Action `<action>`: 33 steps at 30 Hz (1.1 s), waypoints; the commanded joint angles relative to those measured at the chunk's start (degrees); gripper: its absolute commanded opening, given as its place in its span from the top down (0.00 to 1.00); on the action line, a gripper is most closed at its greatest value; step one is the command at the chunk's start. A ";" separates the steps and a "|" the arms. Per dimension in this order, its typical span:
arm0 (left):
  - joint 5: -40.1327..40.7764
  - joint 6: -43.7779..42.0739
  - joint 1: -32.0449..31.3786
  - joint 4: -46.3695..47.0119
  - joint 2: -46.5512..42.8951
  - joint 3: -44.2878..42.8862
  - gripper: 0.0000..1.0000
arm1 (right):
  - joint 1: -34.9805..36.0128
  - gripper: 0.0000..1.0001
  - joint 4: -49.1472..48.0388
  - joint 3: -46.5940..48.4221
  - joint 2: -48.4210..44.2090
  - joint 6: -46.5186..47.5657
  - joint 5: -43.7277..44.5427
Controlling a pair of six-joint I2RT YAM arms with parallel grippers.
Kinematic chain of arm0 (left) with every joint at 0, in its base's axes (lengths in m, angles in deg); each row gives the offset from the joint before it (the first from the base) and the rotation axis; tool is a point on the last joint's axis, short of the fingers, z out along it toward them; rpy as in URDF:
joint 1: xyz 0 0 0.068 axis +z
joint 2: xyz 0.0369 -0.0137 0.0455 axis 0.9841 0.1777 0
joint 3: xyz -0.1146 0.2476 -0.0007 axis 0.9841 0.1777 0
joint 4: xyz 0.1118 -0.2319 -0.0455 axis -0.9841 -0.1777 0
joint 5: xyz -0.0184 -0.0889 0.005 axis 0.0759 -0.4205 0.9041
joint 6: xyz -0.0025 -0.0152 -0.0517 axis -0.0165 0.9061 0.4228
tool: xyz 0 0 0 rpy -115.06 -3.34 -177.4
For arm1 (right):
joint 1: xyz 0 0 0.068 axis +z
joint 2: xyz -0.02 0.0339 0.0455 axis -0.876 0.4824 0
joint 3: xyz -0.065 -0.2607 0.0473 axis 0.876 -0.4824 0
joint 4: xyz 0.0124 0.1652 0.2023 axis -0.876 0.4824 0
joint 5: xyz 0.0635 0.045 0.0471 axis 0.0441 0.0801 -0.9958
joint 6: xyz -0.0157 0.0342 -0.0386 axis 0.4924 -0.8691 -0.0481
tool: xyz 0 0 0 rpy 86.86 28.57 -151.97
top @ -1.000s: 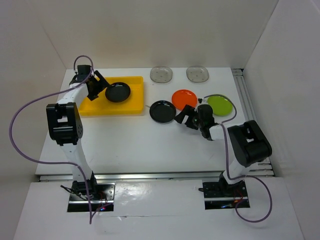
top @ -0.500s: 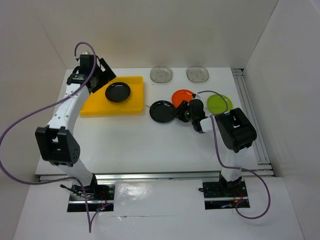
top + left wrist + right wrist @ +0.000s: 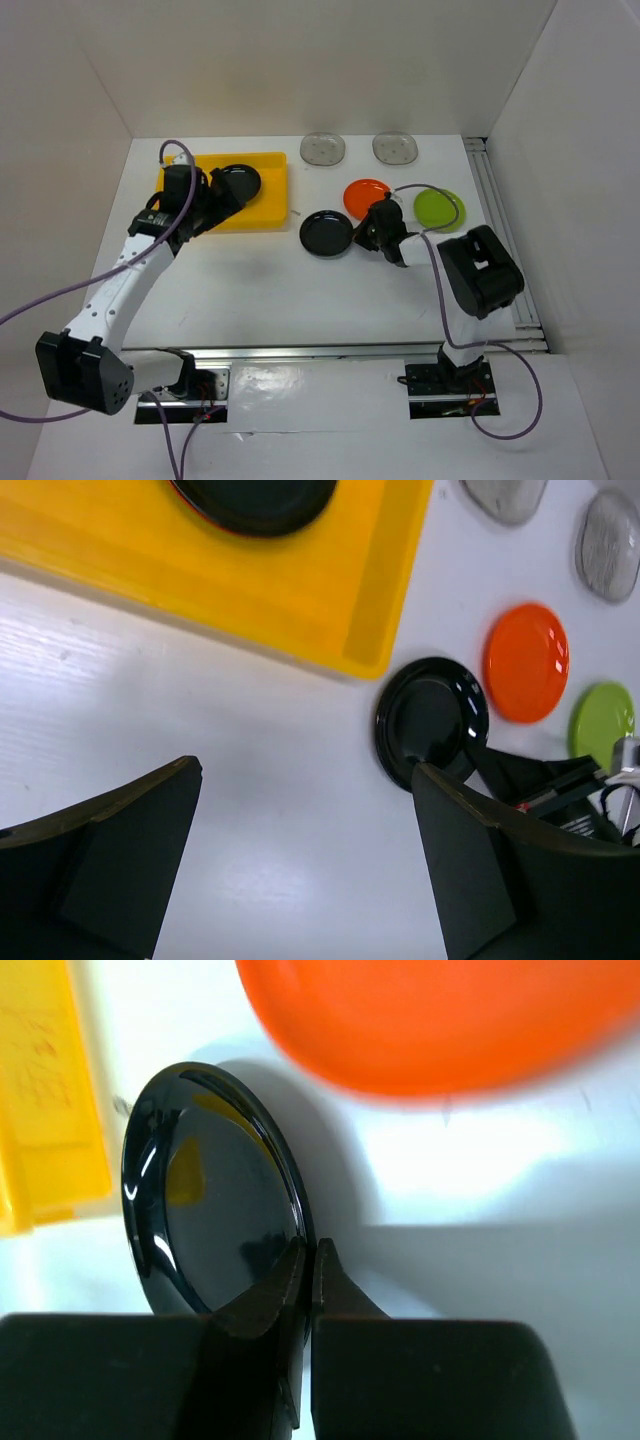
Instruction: Place the plates into the plastic bin on the countertop
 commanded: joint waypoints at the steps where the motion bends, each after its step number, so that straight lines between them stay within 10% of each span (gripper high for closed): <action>1: -1.47 -1.72 -3.64 7.05 -5.57 4.04 0.00 | 4.31 1.00 14.31 -2.52 -13.34 3.01 11.64; 5: -7.77 -3.92 -8.56 13.73 -5.33 7.73 0.00 | 8.89 1.00 24.59 -2.53 -27.88 6.34 17.31; 16: -13.15 -4.37 -21.92 23.40 5.39 9.06 0.03 | 6.09 1.00 22.41 -7.01 -46.36 14.62 -4.66; 19: -13.69 -3.75 -23.15 24.73 6.71 8.53 0.23 | 3.90 1.00 22.41 -7.01 -47.59 14.62 -6.50; 21: -12.82 -3.23 -23.77 24.73 7.24 7.39 0.61 | 3.28 1.00 22.93 -7.01 -48.20 14.62 -6.51; 25: -11.58 -3.22 -24.30 23.50 7.86 5.99 0.95 | 2.05 1.00 23.55 -7.01 -48.82 14.62 -6.51; 29: -8.95 -3.22 -24.30 21.74 10.75 3.53 1.00 | 1.34 1.00 22.95 -7.01 -48.82 14.09 -8.53; 30: -8.94 -3.22 -24.30 21.74 11.54 3.00 1.00 | 0.73 0.96 22.94 -7.01 -48.82 14.09 -8.53; 33: -5.79 -1.38 -20.80 18.68 14.53 -0.34 1.00 | 0.11 0.09 24.08 -7.54 -49.96 14.09 -6.96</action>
